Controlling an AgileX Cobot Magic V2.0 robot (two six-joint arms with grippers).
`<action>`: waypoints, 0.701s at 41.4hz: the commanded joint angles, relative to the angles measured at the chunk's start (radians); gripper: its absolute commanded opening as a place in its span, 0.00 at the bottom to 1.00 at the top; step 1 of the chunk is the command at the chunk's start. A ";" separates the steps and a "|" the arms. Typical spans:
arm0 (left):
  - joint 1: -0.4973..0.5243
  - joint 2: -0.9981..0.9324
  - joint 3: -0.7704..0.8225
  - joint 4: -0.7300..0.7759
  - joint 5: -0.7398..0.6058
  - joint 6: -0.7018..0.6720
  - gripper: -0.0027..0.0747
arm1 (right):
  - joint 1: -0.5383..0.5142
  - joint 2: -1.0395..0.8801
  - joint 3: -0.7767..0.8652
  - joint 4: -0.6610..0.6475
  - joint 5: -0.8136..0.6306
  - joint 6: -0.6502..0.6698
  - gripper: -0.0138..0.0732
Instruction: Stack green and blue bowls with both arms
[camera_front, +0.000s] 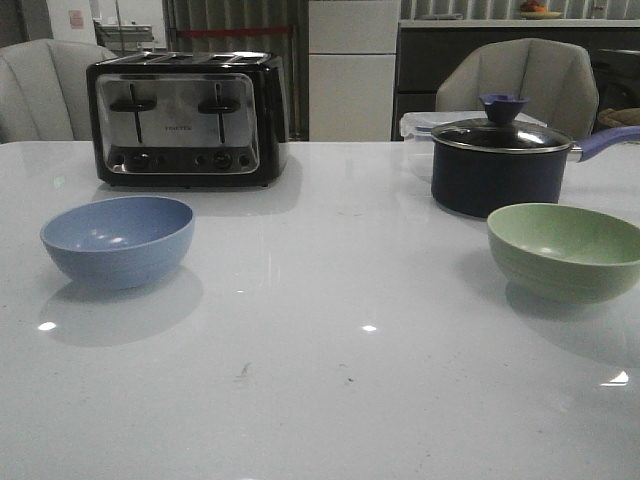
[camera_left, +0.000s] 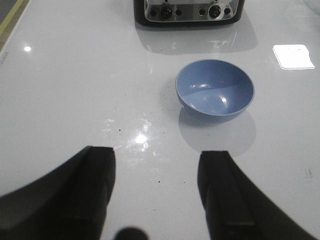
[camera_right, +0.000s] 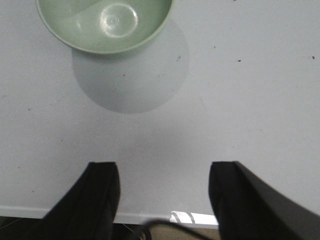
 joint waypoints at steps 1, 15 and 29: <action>-0.005 0.011 -0.027 -0.008 -0.073 -0.008 0.65 | -0.005 0.045 -0.055 0.012 -0.091 -0.001 0.78; -0.005 0.011 -0.027 -0.008 -0.073 -0.008 0.65 | -0.061 0.333 -0.271 0.066 -0.052 -0.001 0.78; -0.005 0.011 -0.027 -0.008 -0.073 -0.008 0.65 | -0.065 0.683 -0.538 0.132 0.019 -0.067 0.78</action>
